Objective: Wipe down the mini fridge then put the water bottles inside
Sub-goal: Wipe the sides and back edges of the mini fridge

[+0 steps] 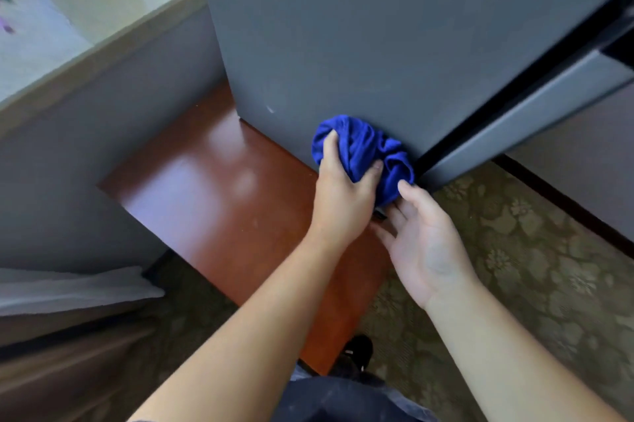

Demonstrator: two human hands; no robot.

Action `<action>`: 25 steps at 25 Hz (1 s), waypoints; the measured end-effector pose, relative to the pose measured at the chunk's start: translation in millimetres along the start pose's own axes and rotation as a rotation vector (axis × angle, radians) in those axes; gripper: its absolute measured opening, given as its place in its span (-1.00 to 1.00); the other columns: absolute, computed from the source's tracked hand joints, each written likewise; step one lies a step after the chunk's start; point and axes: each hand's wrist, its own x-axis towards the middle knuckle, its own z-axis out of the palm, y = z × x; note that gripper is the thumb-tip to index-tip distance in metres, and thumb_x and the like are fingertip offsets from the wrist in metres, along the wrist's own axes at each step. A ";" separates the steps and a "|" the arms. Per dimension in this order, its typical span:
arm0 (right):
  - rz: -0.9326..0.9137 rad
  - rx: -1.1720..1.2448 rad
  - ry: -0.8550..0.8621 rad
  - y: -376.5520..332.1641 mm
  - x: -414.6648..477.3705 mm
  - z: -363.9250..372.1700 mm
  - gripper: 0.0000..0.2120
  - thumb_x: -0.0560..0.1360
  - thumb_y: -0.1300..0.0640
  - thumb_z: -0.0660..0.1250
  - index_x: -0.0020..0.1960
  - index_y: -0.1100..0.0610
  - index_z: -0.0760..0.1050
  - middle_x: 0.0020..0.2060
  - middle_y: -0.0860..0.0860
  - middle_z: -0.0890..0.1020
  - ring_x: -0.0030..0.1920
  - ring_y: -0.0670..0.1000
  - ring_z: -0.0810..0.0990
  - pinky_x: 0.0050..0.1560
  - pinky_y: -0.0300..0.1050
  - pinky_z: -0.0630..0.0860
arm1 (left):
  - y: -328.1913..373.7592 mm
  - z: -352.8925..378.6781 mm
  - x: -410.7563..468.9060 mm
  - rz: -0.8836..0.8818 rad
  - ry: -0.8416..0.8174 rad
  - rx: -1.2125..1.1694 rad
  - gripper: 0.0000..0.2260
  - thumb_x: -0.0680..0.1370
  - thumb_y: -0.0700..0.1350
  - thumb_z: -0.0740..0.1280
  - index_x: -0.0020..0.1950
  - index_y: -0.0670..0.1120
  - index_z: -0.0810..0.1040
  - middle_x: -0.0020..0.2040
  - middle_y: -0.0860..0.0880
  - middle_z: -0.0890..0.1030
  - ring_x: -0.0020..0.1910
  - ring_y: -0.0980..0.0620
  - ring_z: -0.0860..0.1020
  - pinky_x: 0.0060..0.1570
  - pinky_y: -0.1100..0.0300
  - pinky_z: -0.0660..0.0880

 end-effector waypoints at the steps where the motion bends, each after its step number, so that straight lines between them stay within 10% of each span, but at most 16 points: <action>1: -0.005 -0.015 0.010 -5.5 -9.4 -19.1 -0.62 0.65 0.11 0.18 0.44 0.06 0.48 0.30 -0.01 0.66 0.41 0.04 0.54 0.19 0.01 0.52 | 2.3 18.0 -16.8 -0.012 -0.024 -0.013 -0.40 0.50 0.04 0.42 0.49 -0.02 0.32 0.32 -0.02 0.61 0.31 -0.01 0.60 0.36 -0.06 0.50; 10: 0.034 -0.034 -0.010 -3.5 -11.6 -63.6 -0.64 0.66 0.14 0.17 0.43 0.07 0.49 0.28 -0.01 0.67 0.39 0.00 0.56 0.34 0.12 0.48 | -6.7 51.4 -42.6 -0.086 -0.004 -0.121 -0.63 0.55 -0.12 0.43 0.34 0.01 0.50 0.15 0.02 0.70 0.14 0.07 0.66 0.27 -0.01 0.57; 16: 0.082 -0.061 -0.105 17.5 52.9 32.7 -0.65 0.66 0.16 0.21 0.43 0.09 0.49 0.31 0.01 0.65 0.37 -0.04 0.57 0.32 0.17 0.48 | -32.5 -31.7 34.8 -0.041 0.155 -0.181 -0.73 0.58 -0.23 0.39 0.27 -0.06 0.55 0.10 0.00 0.70 0.07 0.12 0.67 0.19 0.17 0.58; 25: 0.159 -0.106 -0.098 64.2 147.4 143.1 -0.65 0.56 0.06 0.33 0.33 0.03 0.55 0.32 -0.03 0.63 0.37 0.00 0.54 0.14 0.11 0.55 | -62.1 -127.8 134.4 -0.116 0.231 -0.061 -0.72 0.55 -0.07 0.38 0.26 0.07 0.58 0.13 0.03 0.71 0.17 0.00 0.67 0.29 -0.11 0.57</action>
